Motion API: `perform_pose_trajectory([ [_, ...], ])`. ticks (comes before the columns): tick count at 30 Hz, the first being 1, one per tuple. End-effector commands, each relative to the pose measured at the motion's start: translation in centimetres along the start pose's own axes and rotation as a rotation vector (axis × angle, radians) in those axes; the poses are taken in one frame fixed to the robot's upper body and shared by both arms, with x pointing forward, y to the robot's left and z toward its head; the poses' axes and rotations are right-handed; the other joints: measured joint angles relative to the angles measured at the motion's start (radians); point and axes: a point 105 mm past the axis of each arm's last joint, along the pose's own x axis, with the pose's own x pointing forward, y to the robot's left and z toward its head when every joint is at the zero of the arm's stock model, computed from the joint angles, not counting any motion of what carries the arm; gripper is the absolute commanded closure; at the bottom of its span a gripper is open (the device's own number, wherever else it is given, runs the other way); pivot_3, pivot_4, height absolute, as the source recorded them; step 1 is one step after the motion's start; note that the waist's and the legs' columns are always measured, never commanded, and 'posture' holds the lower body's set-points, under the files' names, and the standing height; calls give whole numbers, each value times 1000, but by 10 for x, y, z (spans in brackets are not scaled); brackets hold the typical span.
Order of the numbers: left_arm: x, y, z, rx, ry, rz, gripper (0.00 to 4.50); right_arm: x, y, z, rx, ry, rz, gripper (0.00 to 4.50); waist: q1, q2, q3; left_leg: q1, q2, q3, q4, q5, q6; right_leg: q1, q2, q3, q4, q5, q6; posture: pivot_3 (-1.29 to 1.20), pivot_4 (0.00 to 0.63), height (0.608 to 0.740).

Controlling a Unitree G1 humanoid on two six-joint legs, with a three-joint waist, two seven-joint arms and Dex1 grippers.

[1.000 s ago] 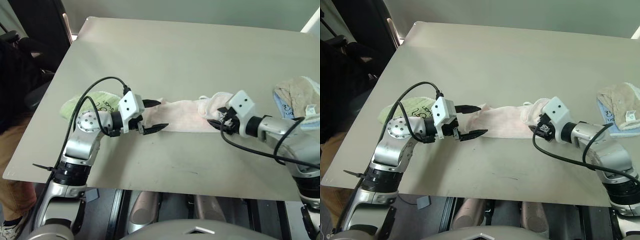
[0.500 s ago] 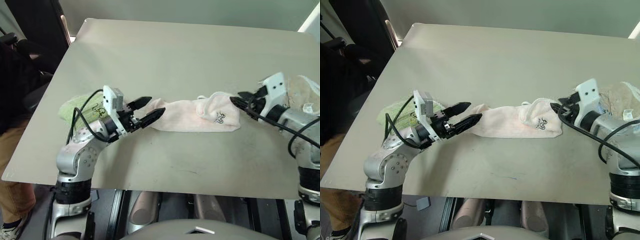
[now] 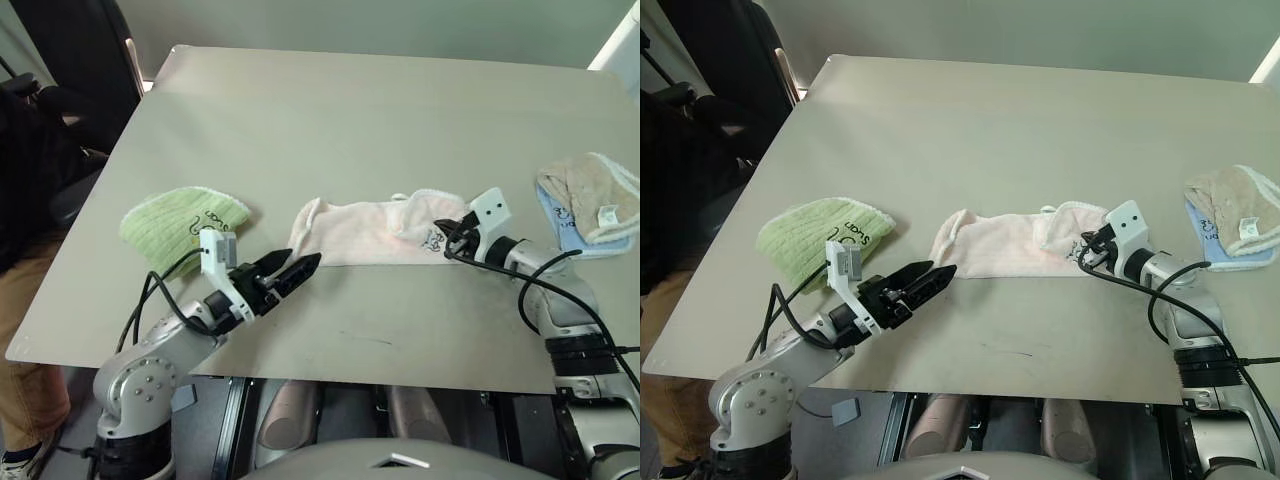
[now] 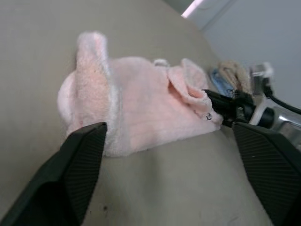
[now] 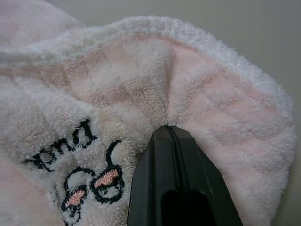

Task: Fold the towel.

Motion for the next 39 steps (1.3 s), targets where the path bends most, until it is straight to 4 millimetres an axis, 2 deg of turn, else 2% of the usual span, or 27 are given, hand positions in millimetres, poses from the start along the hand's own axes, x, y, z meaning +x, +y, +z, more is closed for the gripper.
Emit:
perform_pose_trajectory([
  [1, -5, -1, 0, -73, -14, 41, 1, -15, -1, 46, -105, -162, 28, 4500, -2, 0, 0, 0, 0, 0, 0, 0, 0, 0, 0, 0, 0, 0, 0, 0, 150, 739],
  [6, -8, -4, -5, -75, 7, 52, 1, -23, -5, 64, -186, -205, 29, 4500, -2, 0, 0, -1, 0, 0, -1, -1, -1, -1, 1, 0, 0, -4, 0, 0, 150, 739],
  [10, -15, -4, 19, -64, -131, 48, 1, -23, -2, 69, -209, -225, 46, 4500, -2, 0, 0, -2, 0, 0, -1, -1, -1, -2, 1, 0, 0, -4, -1, 0, 150, 739],
  [13, -21, -1, 25, -105, -153, 57, 1, -21, 1, 71, -209, -242, 51, 4500, -2, 0, 0, -1, 0, 0, -2, -1, -2, -2, 1, 0, 0, -4, -1, 0, 150, 739],
  [21, -34, 14, -3, -293, -37, 166, 1, -16, 1, 77, -198, -272, 50, 4500, -4, 1, 1, -2, 0, -1, -2, -2, -3, -2, 1, 0, 0, -5, -1, 0, 150, 739],
  [28, -11, 15, -8, -338, 22, 186, 1, -15, 4, 83, -193, -297, 62, 4500, -3, 1, 1, -2, 0, -1, -2, -1, -5, -2, 2, 0, 0, -4, -3, 0, 150, 739],
  [34, 21, 26, -12, -427, 44, 221, 1, -22, 7, 90, -195, -325, 64, 4500, -1, 1, 1, -2, 0, -1, -2, 0, -6, -2, 2, 0, 1, -2, -7, 0, 150, 739],
  [39, 37, 28, -11, -444, 59, 227, 1, -29, 9, 89, -190, -323, 55, 4500, 9, 2, 1, -1, 0, -1, -3, 3, -7, 0, 2, 0, 1, -4, -4, 0, 150, 739],
])
